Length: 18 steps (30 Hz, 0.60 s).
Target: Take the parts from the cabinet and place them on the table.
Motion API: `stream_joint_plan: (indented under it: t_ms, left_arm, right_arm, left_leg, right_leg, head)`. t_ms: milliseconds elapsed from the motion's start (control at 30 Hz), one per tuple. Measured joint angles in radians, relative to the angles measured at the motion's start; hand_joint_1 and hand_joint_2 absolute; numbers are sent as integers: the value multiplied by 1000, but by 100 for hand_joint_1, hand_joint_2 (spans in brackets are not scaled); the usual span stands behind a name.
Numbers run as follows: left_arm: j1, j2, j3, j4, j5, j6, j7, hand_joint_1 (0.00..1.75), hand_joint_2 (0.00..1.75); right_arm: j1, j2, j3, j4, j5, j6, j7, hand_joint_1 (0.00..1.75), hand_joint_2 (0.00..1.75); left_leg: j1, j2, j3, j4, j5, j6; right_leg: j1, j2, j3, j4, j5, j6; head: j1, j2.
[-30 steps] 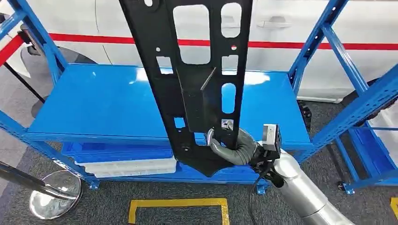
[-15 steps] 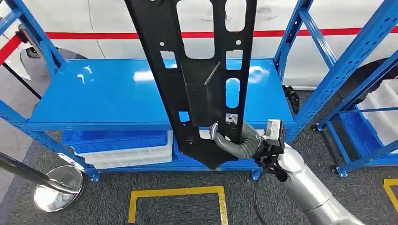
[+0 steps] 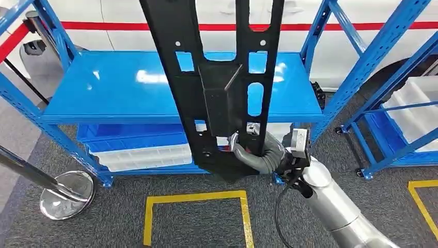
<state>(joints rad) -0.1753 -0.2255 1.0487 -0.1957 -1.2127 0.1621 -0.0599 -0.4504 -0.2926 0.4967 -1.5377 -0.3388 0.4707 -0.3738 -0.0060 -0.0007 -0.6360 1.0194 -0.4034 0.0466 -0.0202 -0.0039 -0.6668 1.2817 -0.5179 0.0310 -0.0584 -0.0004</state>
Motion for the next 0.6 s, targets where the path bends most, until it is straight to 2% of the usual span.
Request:
stream_joint_plan:
  t_ms: [33,200,300,333,367,400,433,467,500,533,567,600]
  left_arm:
    - [0,0,0,0,0,0,0,0,175]
    - [0,0,0,0,0,0,0,0,175]
    - [0,0,0,0,2,0,0,0,175]
    - [0,-3,1,0,5,0,1,0,175]
    - [0,-3,1,0,7,-1,2,0,175]
    - [4,-3,8,0,10,-3,3,0,175]
    - [5,-3,13,1,10,-3,4,0,175]
    - [8,-3,15,0,10,-3,5,0,175]
    - [8,-2,16,0,10,-3,5,0,175]
    - [8,-2,18,0,10,-3,5,0,175]
    - [8,-1,19,0,10,-3,5,0,175]
    - [7,-1,21,0,10,-3,5,0,175]
  right_arm:
    - [-1,0,0,1,0,2,0,175,175]
    - [-1,0,0,1,0,3,0,175,175]
    - [-3,0,0,2,0,6,-1,175,175]
    - [-11,0,-1,2,-1,11,-2,175,175]
    - [-14,1,-2,2,-1,13,-3,175,175]
    - [-24,1,-1,13,-3,23,-5,175,175]
    - [-30,1,1,18,-3,24,-6,175,175]
    - [-29,-4,3,23,-3,25,-6,175,175]
    - [-30,-5,3,26,-3,25,-6,175,175]
    - [-29,-5,4,29,-3,25,-6,175,175]
    - [-29,-5,5,30,-3,25,-6,175,175]
    - [-30,-5,4,31,-3,25,-6,175,175]
  left_leg:
    - [-1,0,-4,0,3,0]
    - [-1,0,-5,0,4,0]
    - [-4,0,-11,0,10,-1]
    - [-7,0,-23,0,24,-6]
    - [-7,2,-25,0,30,-9]
    - [0,2,-38,-21,53,-35]
    - [2,-2,-69,78,-62,-48]
    - [10,-2,-103,232,-148,-59]
    - [13,-2,-107,283,-146,-64]
    - [17,-2,-93,295,-111,-70]
    - [21,-2,-59,263,-69,-76]
    - [26,-2,-8,197,-39,-81]
  right_leg:
    - [1,0,19,-24,13,-3]
    - [2,0,23,-28,15,-4]
    - [6,0,59,-77,31,-11]
    - [23,-11,170,-241,-1,-38]
    - [23,-14,196,-291,-14,-38]
    - [18,-17,180,-329,45,-43]
    - [15,-14,157,-339,68,-54]
    - [15,-16,131,-337,88,-52]
    - [13,-16,117,-332,97,-50]
    - [9,-16,99,-326,105,-45]
    - [5,-16,82,-316,110,-40]
    - [1,-15,66,-304,114,-34]
  head:
    - [0,0]
    - [0,0]
    - [0,0]
    - [0,0]
    - [0,0]
    - [0,0]
    - [0,0]
    - [0,0]
    - [0,0]
    - [0,0]
    - [0,0]
    - [0,0]
